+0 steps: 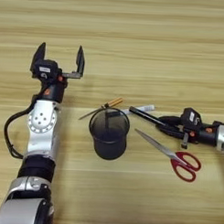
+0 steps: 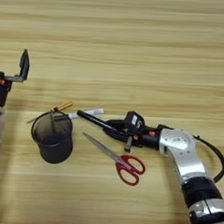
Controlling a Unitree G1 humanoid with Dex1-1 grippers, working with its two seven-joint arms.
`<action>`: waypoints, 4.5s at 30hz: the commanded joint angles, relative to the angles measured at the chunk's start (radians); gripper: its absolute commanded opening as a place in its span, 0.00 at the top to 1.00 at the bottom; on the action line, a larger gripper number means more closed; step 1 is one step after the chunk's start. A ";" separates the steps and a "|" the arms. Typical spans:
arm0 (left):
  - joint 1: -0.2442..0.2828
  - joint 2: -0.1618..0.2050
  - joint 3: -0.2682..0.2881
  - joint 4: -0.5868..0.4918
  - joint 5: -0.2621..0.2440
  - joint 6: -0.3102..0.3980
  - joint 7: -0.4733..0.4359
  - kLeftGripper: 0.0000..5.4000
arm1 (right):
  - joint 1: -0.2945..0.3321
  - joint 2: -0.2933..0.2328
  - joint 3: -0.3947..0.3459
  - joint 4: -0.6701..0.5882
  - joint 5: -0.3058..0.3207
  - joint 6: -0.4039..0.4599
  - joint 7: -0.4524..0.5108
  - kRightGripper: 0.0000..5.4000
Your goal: Move the objects on the table
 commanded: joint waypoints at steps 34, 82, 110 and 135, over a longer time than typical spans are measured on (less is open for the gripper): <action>-0.016 -0.001 -0.004 0.021 0.010 -0.021 0.005 0.00 | 0.026 -0.039 -0.081 -0.184 0.084 0.053 0.009 0.10; -0.016 -0.002 -0.004 0.025 0.009 -0.026 0.005 0.00 | 0.100 -0.020 0.098 -0.427 0.095 0.161 0.062 0.00; -0.014 -0.005 -0.004 0.023 0.011 -0.028 0.007 0.00 | 0.030 0.104 0.192 -0.333 0.020 0.162 0.014 0.00; -0.021 -0.004 -0.004 0.028 0.013 -0.029 0.009 0.00 | -0.021 0.172 0.187 -0.209 0.015 0.133 0.017 0.00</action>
